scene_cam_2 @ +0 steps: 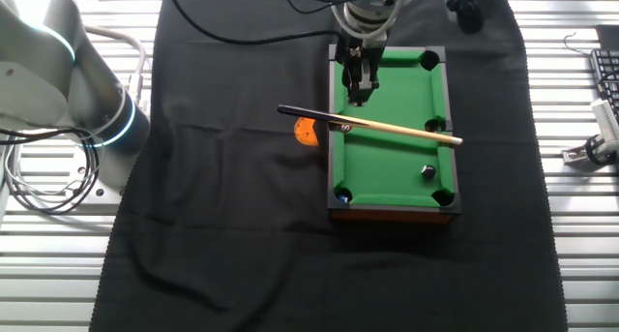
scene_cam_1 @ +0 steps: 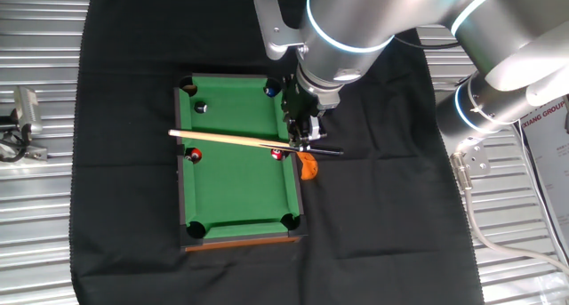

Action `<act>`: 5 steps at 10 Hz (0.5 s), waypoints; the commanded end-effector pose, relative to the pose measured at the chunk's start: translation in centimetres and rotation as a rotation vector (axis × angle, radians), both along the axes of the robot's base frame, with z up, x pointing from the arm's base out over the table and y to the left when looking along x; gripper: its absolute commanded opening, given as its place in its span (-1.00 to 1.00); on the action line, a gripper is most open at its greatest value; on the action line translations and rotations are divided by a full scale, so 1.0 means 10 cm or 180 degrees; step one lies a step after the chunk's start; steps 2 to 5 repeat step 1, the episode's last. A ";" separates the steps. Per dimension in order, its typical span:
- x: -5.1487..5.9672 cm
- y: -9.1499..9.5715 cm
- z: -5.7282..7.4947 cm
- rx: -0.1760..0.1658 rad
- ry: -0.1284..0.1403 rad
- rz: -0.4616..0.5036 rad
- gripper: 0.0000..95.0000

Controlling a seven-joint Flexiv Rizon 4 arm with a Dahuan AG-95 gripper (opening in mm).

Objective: Hit the pool ball

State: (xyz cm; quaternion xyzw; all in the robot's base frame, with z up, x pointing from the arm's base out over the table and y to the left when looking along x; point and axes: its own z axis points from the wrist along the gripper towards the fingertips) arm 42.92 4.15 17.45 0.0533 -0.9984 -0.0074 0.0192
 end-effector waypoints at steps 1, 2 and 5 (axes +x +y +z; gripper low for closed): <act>-0.01 0.00 0.00 -0.0003 0.0006 0.0016 -0.20; -0.01 0.00 0.00 -0.0003 0.0006 0.0016 -0.20; -0.01 0.00 0.00 -0.0003 0.0006 0.0016 -0.20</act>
